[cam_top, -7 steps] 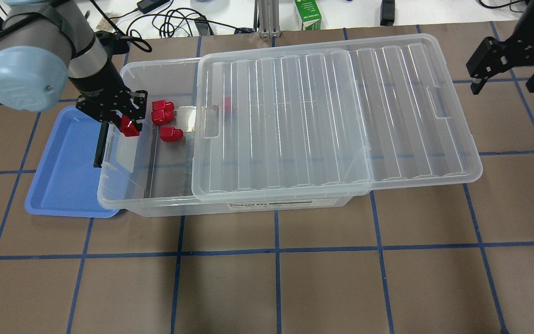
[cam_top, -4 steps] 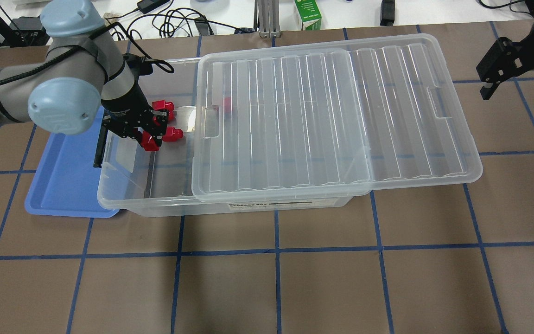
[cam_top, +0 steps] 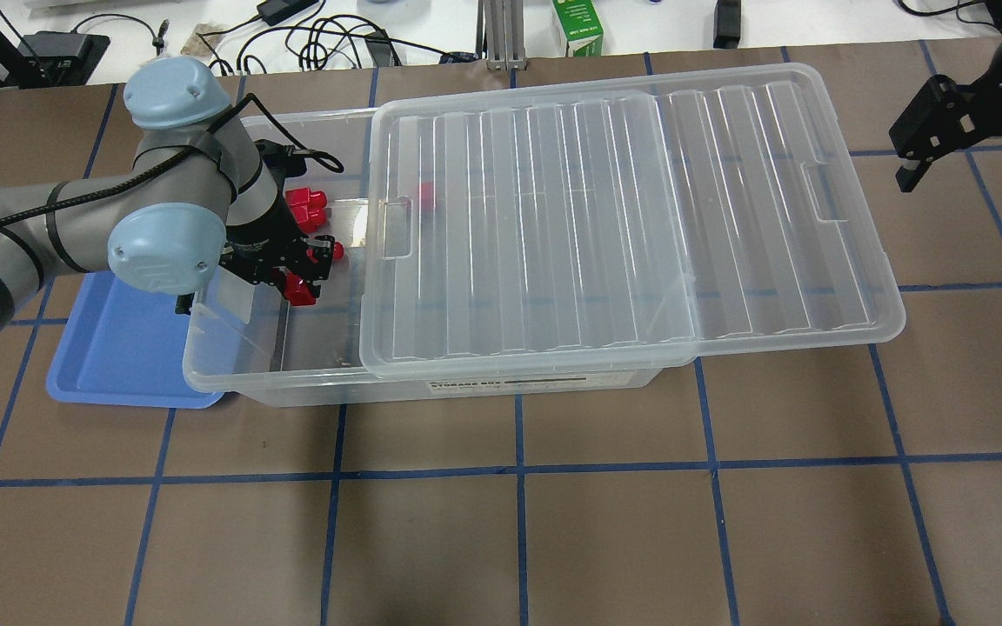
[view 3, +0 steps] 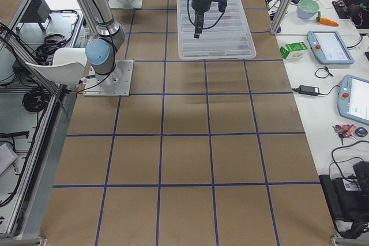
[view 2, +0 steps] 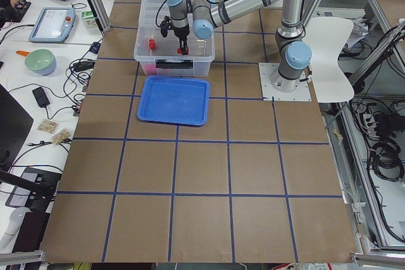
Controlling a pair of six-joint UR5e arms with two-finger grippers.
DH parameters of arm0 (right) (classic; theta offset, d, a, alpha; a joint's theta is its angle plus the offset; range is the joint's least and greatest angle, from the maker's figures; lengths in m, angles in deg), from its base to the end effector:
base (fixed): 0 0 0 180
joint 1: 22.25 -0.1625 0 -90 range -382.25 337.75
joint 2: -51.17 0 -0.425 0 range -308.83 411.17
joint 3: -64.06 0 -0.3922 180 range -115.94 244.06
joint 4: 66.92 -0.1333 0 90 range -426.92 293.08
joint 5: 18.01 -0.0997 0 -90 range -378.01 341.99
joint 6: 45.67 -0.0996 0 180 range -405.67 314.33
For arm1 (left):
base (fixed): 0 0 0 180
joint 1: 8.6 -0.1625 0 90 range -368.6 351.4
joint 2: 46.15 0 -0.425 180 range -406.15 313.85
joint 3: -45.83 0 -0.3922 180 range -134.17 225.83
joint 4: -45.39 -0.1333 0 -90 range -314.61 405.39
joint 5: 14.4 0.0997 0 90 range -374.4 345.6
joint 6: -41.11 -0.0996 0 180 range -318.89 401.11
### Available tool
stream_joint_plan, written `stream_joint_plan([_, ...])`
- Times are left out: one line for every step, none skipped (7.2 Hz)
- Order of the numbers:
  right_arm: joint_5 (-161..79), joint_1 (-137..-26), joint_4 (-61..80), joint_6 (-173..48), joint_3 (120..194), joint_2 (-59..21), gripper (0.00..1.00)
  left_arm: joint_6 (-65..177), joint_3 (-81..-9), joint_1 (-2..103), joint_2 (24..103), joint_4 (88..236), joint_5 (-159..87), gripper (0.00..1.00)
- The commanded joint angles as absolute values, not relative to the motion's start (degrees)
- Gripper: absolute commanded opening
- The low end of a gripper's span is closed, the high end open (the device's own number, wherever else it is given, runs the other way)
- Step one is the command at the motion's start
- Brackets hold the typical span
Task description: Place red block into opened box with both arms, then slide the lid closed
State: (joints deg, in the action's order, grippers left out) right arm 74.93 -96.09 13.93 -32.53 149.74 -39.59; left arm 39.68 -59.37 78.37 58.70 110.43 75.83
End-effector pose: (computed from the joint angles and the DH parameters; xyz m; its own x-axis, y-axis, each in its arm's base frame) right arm -0.0097 -0.4942 0.5159 -0.9982 0.0495 0.0337 0.0521 0.9954 0.0807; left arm -0.1042 -0.5451 0.2689 -0.9996 -0.0277 -0.0018 -0.0277 0.9957 0.0888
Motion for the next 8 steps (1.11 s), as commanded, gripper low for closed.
stream_joint_plan([75.5, -96.0, 14.0, -33.0, 149.8, -39.6, 1.00, 39.6, -60.9, 78.2, 59.7, 109.0, 75.8, 0.00])
stream_joint_plan([75.5, -96.1, 14.1, -33.1, 149.8, -39.5, 1.00, 39.6, -61.7, 78.2, 60.5, 106.3, 75.9, 0.00])
stream_joint_plan([75.6, -96.1, 14.1, -33.1, 149.8, -39.5, 1.00, 39.3, -62.5, 78.2, 61.2, 105.2, 75.9, 0.00])
stream_joint_plan([75.6, -96.1, 14.3, -33.0, 149.8, -39.4, 1.00, 39.5, -63.1, 78.2, 61.5, 104.3, 75.9, 0.00])
stream_joint_plan([75.6, -96.0, 14.3, -33.0, 149.8, -39.4, 1.00, 39.4, -63.2, 78.2, 62.0, 104.0, 75.9, 0.00])
stream_joint_plan([75.6, -96.1, 14.3, -33.1, 149.8, -39.4, 1.00, 39.4, -63.3, 78.2, 62.1, 104.2, 75.9, 0.00])
stream_joint_plan([75.6, -96.1, 14.3, -33.1, 149.9, -39.4, 1.00, 39.6, -63.3, 78.3, 62.5, 104.2, 75.8, 0.00])
stream_joint_plan([75.7, -96.1, 14.3, -33.1, 149.9, -39.4, 1.00, 39.4, -63.2, 78.5, 62.5, 104.1, 75.8, 0.04])
